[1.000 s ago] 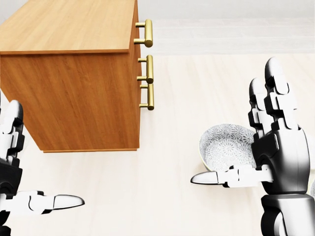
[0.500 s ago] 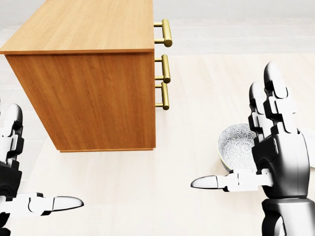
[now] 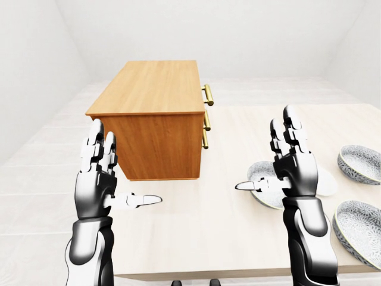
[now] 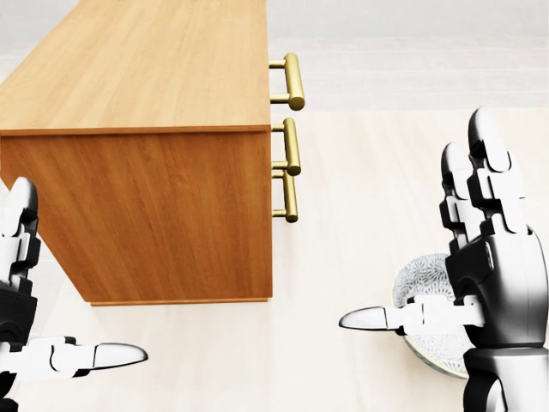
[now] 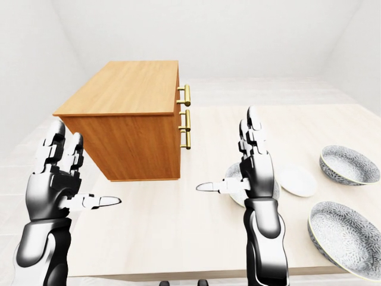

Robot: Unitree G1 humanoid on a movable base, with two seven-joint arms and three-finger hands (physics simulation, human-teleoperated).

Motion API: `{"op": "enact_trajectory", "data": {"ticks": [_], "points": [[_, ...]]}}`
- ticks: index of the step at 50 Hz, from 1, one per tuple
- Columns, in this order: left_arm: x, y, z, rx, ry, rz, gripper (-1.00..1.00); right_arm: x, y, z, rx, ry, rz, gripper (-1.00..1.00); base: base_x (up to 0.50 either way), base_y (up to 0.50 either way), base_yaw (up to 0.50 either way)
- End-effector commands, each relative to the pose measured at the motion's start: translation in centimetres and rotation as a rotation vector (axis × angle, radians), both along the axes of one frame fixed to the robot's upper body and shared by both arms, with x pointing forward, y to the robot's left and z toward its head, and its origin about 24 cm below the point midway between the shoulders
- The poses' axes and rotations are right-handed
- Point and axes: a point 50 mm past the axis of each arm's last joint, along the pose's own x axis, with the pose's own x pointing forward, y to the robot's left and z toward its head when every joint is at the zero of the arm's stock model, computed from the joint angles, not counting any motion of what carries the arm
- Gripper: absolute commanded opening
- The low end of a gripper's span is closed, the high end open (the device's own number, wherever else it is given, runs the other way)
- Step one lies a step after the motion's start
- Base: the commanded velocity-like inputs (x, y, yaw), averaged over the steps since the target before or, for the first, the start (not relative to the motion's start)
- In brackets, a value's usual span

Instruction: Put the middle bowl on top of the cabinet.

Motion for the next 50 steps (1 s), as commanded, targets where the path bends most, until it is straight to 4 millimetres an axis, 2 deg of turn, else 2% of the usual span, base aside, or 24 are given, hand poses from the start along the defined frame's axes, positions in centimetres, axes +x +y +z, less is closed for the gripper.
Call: {"op": "enact_trajectory", "data": {"ticks": [1,34,39,45,50], "points": [[-0.2,0.0,0.0,0.001,-0.001,-0.001,1.0,-0.1,-0.1,-0.1,0.005,0.006,0.0,1.0,0.0,0.0,0.0],[-0.3,-0.1,0.3,0.01,-0.012,0.027,1.0,-0.4,-0.4,0.0,-0.009,0.0,-0.009,1.0,0.06,0.0,0.0],[-0.6,0.1,0.3,0.007,-0.014,0.001,1.0,-0.7,-0.7,0.1,-0.075,0.001,-0.044,1.0,0.0,0.0,0.0],[-0.7,0.1,0.2,0.003,-0.008,-0.016,1.0,-1.6,-0.7,-1.1,-0.262,0.079,-0.082,1.0,0.0,0.0,0.0],[-0.7,0.2,0.0,0.003,-0.001,-0.013,1.0,-2.0,-1.0,-0.8,-0.374,0.078,-0.156,1.0,0.0,0.0,0.0]]}}
